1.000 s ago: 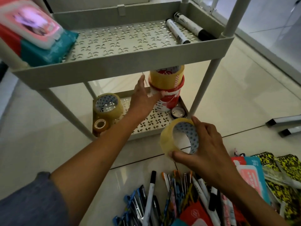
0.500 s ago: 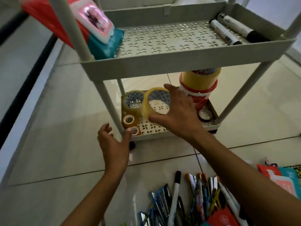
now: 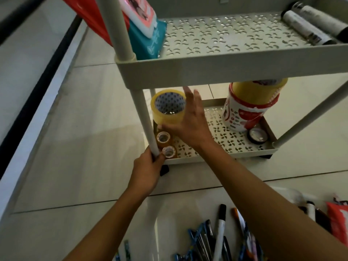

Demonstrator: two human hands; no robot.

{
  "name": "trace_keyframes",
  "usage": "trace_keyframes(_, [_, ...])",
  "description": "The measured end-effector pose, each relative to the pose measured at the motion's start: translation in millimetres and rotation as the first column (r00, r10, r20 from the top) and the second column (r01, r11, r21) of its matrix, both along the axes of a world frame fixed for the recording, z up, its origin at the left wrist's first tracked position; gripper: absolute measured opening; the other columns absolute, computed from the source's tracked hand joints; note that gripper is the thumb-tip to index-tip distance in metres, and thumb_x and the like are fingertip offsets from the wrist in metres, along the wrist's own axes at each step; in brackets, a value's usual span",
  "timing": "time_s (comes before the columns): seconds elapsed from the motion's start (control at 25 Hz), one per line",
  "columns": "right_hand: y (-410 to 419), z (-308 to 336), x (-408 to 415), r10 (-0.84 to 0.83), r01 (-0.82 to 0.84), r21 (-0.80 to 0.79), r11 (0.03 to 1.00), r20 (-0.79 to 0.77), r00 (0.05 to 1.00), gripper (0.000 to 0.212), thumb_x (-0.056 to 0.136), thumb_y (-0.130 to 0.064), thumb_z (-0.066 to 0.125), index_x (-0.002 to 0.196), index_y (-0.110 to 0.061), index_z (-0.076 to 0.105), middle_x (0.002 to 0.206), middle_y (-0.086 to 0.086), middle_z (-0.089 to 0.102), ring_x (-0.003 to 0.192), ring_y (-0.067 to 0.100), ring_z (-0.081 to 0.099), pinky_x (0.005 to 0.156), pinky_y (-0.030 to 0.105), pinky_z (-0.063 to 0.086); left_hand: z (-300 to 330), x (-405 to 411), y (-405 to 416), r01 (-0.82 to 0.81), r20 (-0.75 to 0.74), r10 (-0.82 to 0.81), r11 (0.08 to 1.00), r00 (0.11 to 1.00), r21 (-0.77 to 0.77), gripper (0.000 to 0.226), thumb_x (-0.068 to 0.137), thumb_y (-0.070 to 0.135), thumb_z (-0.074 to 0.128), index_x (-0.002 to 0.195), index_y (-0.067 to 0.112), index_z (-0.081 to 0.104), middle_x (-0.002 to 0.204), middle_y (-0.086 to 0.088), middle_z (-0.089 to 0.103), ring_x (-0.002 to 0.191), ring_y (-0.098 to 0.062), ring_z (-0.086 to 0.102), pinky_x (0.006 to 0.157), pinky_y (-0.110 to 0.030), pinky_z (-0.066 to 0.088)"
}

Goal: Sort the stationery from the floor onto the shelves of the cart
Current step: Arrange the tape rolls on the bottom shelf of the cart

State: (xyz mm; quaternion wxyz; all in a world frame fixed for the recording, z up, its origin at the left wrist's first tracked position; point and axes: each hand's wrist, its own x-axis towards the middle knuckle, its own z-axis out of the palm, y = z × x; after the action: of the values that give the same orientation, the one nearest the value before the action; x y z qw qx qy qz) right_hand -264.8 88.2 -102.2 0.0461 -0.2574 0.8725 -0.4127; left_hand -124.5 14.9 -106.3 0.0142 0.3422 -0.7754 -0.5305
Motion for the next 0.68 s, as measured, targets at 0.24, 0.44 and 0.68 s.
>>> trace_keyframes(0.24, [-3.4,-16.6,5.3,-0.094,0.114,-0.136,0.984,0.146,0.985,0.107,0.060,-0.036,0.088,0.144,-0.015,0.025,0.136,0.009,0.048,0.124,0.025,0.047,0.099,0.046,0.047,2.8,0.9,1.4,0.008,0.021,-0.007,1.000,1.000,-0.026,0.034,0.096,0.032,0.050,0.125,0.016,0.053,0.083,0.017,0.054,0.070,0.002,0.054,0.053,-0.007,0.043])
trace_keyframes(0.44, [-1.1,-17.0,3.3,-0.090,0.110,-0.171,0.979,0.118,0.989,0.097,0.062,-0.034,0.088,0.139,-0.017,0.032,0.129,0.005,0.056,0.116,0.020,0.054,0.091,0.036,0.053,4.5,2.9,0.8,0.024,0.013,-0.024,1.000,1.000,-0.010,0.036,0.096,0.032,0.049,0.129,0.017,0.051,0.092,0.012,0.057,0.073,0.003,0.054,0.071,-0.015,0.043])
trace_keyframes(0.68, [-0.3,-13.7,2.5,-0.062,0.085,-0.094,0.992,0.227,0.972,0.108,0.067,-0.035,0.084,0.149,-0.016,0.016,0.140,0.010,0.047,0.127,0.027,0.046,0.101,0.045,0.046,3.4,3.2,-0.1,0.055,0.034,-0.054,0.998,0.998,-0.041,0.041,0.097,0.034,0.046,0.133,0.015,0.048,0.101,0.006,0.057,0.077,-0.002,0.053,0.080,-0.023,0.043])
